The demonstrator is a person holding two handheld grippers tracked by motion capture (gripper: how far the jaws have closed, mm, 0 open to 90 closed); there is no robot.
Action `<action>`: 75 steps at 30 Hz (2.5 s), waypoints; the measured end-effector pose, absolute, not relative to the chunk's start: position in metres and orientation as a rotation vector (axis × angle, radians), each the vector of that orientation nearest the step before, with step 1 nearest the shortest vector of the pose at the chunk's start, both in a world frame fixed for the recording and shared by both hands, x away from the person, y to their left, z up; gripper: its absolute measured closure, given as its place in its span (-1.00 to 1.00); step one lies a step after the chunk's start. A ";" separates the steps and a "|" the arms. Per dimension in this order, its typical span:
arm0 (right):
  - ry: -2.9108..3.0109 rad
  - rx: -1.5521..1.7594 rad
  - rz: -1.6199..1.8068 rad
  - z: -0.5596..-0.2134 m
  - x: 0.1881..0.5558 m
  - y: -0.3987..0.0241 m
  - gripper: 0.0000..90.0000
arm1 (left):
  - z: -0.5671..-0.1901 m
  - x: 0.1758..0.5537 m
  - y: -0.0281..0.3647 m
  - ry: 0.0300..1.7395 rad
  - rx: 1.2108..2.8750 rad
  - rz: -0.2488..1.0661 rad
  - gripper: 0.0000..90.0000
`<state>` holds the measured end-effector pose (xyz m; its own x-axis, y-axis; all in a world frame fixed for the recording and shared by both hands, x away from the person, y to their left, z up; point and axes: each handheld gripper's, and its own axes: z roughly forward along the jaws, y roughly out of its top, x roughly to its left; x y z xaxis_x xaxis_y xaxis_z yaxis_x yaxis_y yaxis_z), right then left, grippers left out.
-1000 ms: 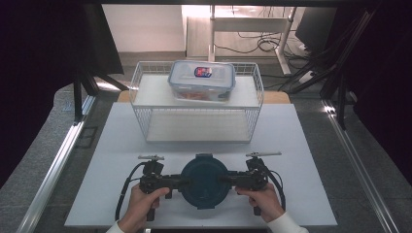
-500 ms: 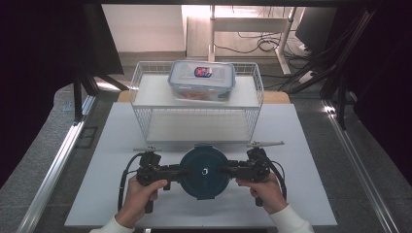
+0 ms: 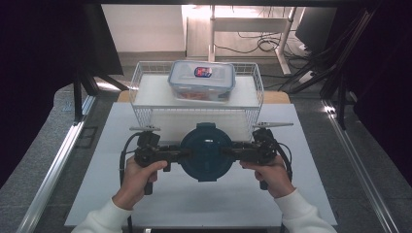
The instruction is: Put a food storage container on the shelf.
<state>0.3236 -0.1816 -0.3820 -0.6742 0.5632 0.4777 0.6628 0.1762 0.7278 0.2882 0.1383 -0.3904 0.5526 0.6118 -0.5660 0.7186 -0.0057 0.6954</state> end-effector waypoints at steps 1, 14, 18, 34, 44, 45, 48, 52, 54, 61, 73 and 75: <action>-2.336 -1.217 -1.534 -0.376 0.325 -0.181 -0.14 | -0.386 0.290 0.139 1.119 1.693 -0.115 -0.05; -2.340 -1.181 -1.622 -0.332 0.344 -0.174 -0.14 | -0.336 0.308 0.146 1.080 1.695 -0.043 -0.05; -2.334 -1.172 -1.648 -0.319 0.350 -0.174 -0.14 | -0.321 0.314 0.147 1.064 1.695 -0.030 -0.04; -2.366 -1.155 -1.717 -0.271 0.368 -0.171 -0.12 | -0.282 0.339 0.154 1.011 1.677 -0.028 -0.03; -2.376 -1.156 -1.723 -0.245 0.386 -0.167 -0.12 | -0.257 0.358 0.158 1.009 1.663 -0.027 -0.03; -2.377 -1.155 -1.719 -0.241 0.388 -0.166 -0.12 | -0.255 0.360 0.159 1.007 1.664 -0.025 -0.03; -2.375 -1.158 -1.726 -0.230 0.396 -0.163 -0.11 | -0.246 0.368 0.162 1.004 1.651 -0.030 -0.03; -2.371 -1.164 -1.724 -0.224 0.404 -0.161 -0.11 | -0.236 0.381 0.166 0.999 1.649 -0.029 -0.03; -2.371 -1.168 -1.725 -0.218 0.411 -0.160 -0.11 | -0.233 0.389 0.167 0.995 1.646 -0.035 -0.03; -2.366 -1.193 -1.725 -0.211 0.432 -0.155 -0.11 | -0.226 0.415 0.171 1.004 1.649 -0.059 -0.04; -2.299 -1.258 -1.656 -0.221 0.472 -0.150 -0.10 | -0.235 0.457 0.176 1.058 1.647 -0.100 -0.05; -2.289 -1.264 -1.638 -0.226 0.478 -0.149 -0.10 | -0.239 0.462 0.176 1.072 1.648 -0.101 -0.05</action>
